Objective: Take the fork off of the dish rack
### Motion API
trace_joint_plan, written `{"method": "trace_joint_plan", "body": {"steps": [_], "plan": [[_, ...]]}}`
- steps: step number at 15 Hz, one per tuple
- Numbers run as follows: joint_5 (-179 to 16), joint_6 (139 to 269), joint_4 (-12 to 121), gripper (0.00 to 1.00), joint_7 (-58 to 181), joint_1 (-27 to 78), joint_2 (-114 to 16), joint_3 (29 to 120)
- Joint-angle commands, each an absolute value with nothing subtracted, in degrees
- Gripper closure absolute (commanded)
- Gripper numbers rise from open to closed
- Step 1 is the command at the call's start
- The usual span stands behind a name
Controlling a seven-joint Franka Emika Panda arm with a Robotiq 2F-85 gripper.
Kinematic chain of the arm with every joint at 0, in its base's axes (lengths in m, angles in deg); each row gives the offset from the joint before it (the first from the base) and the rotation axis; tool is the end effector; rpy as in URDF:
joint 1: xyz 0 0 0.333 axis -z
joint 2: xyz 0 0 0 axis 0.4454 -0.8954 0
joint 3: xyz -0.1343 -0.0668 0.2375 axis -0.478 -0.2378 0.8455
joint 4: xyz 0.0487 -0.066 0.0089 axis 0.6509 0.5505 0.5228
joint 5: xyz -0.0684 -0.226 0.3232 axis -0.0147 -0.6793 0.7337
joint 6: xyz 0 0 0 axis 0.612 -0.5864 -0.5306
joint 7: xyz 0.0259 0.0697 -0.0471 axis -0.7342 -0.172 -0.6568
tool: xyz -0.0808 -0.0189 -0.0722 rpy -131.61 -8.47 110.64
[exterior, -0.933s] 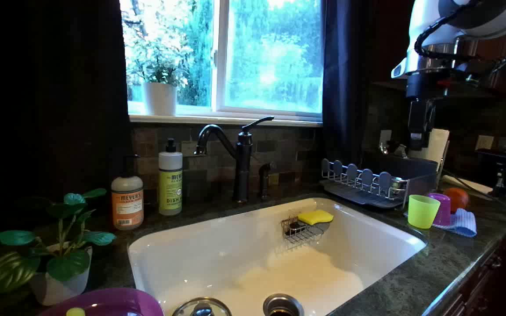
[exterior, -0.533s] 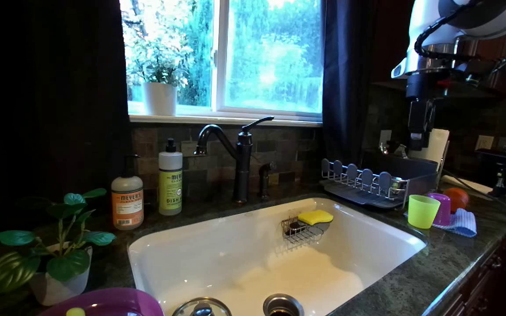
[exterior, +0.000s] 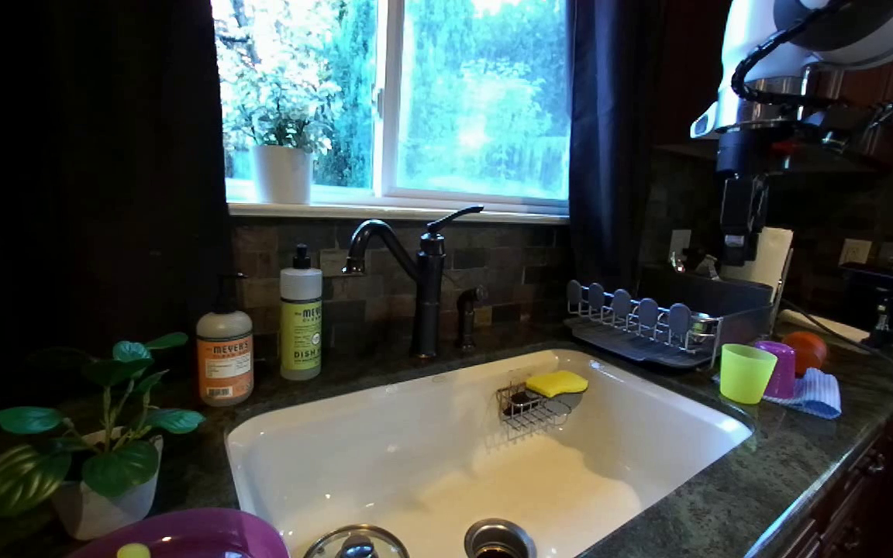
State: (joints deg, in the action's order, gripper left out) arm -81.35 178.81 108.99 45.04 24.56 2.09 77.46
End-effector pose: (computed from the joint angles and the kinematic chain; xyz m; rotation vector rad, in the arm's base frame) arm 0.3852 0.0036 0.4232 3.0821 0.3731 -0.0862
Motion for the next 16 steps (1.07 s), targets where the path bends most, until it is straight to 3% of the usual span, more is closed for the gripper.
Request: {"method": "trace_joint_plan", "body": {"steps": [1, 13, 16], "plan": [[-81.5, 178.7, 108.9, 0.0, 45.2, 24.2, 2.1, 77.2], [-93.1, 190.7, 124.5, 0.0, 35.6, 32.0, 8.6, 68.3], [-93.9, 188.1, 120.1, 0.0, 33.9, 34.9, 6.5, 64.9]]}}
